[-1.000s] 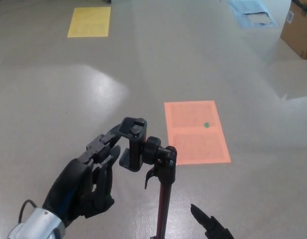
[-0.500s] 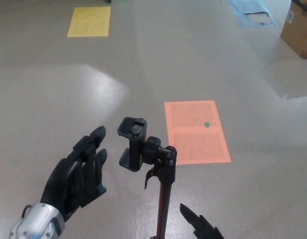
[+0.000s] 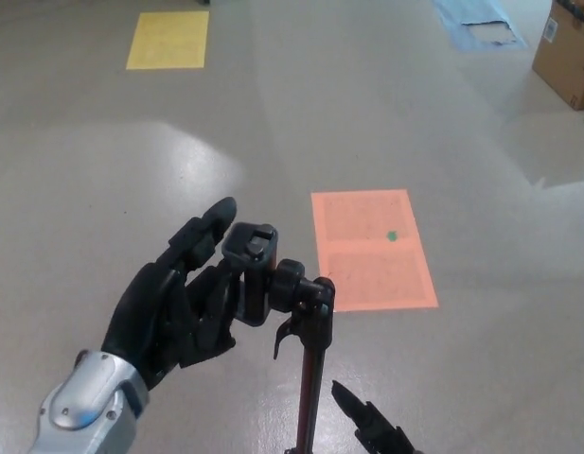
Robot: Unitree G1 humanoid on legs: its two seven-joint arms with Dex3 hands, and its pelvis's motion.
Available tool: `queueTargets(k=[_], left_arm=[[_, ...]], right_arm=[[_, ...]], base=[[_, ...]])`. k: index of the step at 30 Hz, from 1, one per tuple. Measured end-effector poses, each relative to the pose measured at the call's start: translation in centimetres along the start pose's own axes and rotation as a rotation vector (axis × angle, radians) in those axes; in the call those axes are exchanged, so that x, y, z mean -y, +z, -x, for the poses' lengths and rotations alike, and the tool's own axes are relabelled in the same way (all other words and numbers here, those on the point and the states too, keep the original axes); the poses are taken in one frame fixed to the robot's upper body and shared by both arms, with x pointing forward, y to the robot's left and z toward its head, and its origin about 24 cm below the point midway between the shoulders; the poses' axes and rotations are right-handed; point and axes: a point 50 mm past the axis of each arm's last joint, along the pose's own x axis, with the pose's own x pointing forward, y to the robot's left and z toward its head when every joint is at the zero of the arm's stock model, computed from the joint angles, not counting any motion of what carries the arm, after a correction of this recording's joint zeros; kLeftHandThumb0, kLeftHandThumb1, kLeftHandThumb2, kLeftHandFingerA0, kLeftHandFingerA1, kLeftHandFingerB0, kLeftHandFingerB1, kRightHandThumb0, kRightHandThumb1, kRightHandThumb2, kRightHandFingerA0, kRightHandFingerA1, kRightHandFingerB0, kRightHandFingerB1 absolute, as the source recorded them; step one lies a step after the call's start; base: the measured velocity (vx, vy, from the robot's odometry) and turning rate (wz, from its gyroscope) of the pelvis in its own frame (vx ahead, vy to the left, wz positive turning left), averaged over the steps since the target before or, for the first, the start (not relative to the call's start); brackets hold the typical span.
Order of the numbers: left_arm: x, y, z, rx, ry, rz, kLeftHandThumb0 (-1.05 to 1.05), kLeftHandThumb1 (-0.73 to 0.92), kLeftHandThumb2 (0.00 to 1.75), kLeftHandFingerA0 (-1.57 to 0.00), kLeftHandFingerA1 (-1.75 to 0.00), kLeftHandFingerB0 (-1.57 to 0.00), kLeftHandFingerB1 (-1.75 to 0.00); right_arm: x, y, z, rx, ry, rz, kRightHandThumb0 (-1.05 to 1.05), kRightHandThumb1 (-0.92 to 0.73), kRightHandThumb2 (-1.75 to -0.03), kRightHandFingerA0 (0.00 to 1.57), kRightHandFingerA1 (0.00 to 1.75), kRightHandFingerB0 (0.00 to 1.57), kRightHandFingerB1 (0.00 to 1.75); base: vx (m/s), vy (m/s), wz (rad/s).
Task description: A phone stand is kept on the floor and the robot uses both its hands to grab it and uses its left hand to extend the phone stand by pulling it upwards
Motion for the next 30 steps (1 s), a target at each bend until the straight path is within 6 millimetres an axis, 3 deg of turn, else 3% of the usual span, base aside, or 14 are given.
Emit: queueTargets(k=[3,4,7,16,17,19,20,21,22,23,25,26,29,30], left_arm=[[0.7,0.2,0.1,0.002,-0.043,0.012,-0.7,0.39,0.9,-0.11,0.0,0.0,-0.14],[0.9,0.3,0.1,0.001,-0.051,0.014,-0.74,0.4,0.89,-0.06,0.0,0.0,-0.16],[1.3,0.2,0.1,-0.005,-0.076,0.012,-0.68,0.32,0.85,0.0,-0.12,0.0,-0.23],[1.6,0.1,-0.1,-0.016,-0.081,-0.008,-0.66,0.34,0.83,0.0,-0.17,0.0,-0.23],[1.6,0.1,-0.1,-0.017,-0.078,-0.009,-0.72,0.34,0.56,-0.47,-0.5,-0.56,-0.38],[1.6,0.1,-0.2,-0.019,-0.064,-0.004,-0.72,0.34,0.56,-0.47,-0.5,-0.56,-0.38],[1.5,0.2,-0.3,-0.02,-0.037,0.007,-0.59,0.3,0.75,-0.8,-0.77,-0.92,-0.64],[1.5,0.2,-0.4,-0.02,-0.028,0.009,-0.44,0.44,0.54,-0.98,-0.8,-1.0,-0.73],[1.5,0.3,-0.5,-0.021,-0.007,0.01,-0.44,0.44,0.54,-0.98,-0.8,-1.0,-0.73],[1.4,0.4,-0.7,-0.018,0.007,0.011,-0.39,0.46,0.54,-1.01,-0.82,-0.92,-0.99],[1.3,0.6,-1.0,-0.014,0.037,0.014,-0.39,0.46,0.54,-1.01,-0.82,-0.92,-0.99],[1.2,0.7,-1.1,-0.012,0.052,0.015,-0.37,0.42,0.55,-1.03,-0.85,-0.88,-1.17],[1.0,1.0,-1.6,-0.019,0.096,0.016,-0.37,0.42,0.55,-1.03,-0.85,-0.88,-1.17],[0.9,1.1,-1.7,-0.022,0.109,0.016,-0.23,0.59,0.56,-0.93,-1.59,-0.7,-1.74]], right_arm=[[-0.1,-0.2,0.0,-0.011,0.003,0.0,-0.74,-0.75,-0.66,0.0,0.43,0.0,0.09],[-0.1,-0.2,0.0,-0.014,0.004,0.0,-0.88,-0.57,-0.97,0.0,0.34,0.0,0.14],[-0.2,-0.4,0.1,-0.027,0.009,0.001,-0.88,-0.57,-0.97,0.0,0.34,0.0,0.14],[-0.3,-0.8,0.1,-0.048,0.011,0.001,-0.86,-0.55,-0.96,0.0,0.42,0.0,0.17],[-0.3,-0.8,0.1,-0.048,0.01,0.001,-0.91,-0.59,-0.99,0.01,0.39,0.0,0.13],[-0.3,-0.8,0.1,-0.049,0.009,0.0,-0.91,-0.59,-0.99,0.01,0.39,0.0,0.13],[-0.3,-0.8,0.1,-0.048,0.009,-0.001,-0.88,-0.58,-0.97,0.01,0.47,0.0,0.15],[-0.3,-0.8,0.1,-0.048,0.009,-0.001,-0.73,-0.64,-0.8,0.02,0.52,0.01,0.1],[-0.4,-0.7,0.0,-0.045,0.008,-0.003,-0.73,-0.64,-0.8,0.02,0.52,0.01,0.1],[-0.4,-0.7,-0.1,-0.042,0.007,-0.005,-0.72,-0.75,-0.7,0.05,0.53,0.01,0.13],[-0.4,-0.5,-0.3,-0.034,0.005,-0.009,-0.72,-0.75,-0.7,0.05,0.53,0.01,0.13],[-0.4,-0.4,-0.4,-0.03,0.003,-0.009,-0.69,-0.71,-0.64,0.06,0.54,0.03,0.21],[0.1,-0.4,-1.3,-0.026,-0.012,-0.006,-0.69,-0.71,-0.64,0.06,0.54,0.03,0.21],[0.5,-0.4,-1.6,-0.024,-0.021,-0.003,-0.67,-0.73,-0.62,0.07,0.54,0.0,0.32]], base=[[0.0,0.0,0.0],[0.0,0.0,0.0],[0.0,0.0,0.0],[0.0,0.0,0.0],[0.0,0.0,0.0],[0.0,0.0,0.0],[0.0,0.0,0.0],[0.0,0.0,0.0],[0.0,0.0,0.0],[0.0,0.0,0.0],[0.0,0.0,0.0],[0.0,0.0,0.0],[0.0,0.0,0.0],[0.0,0.0,0.0]])
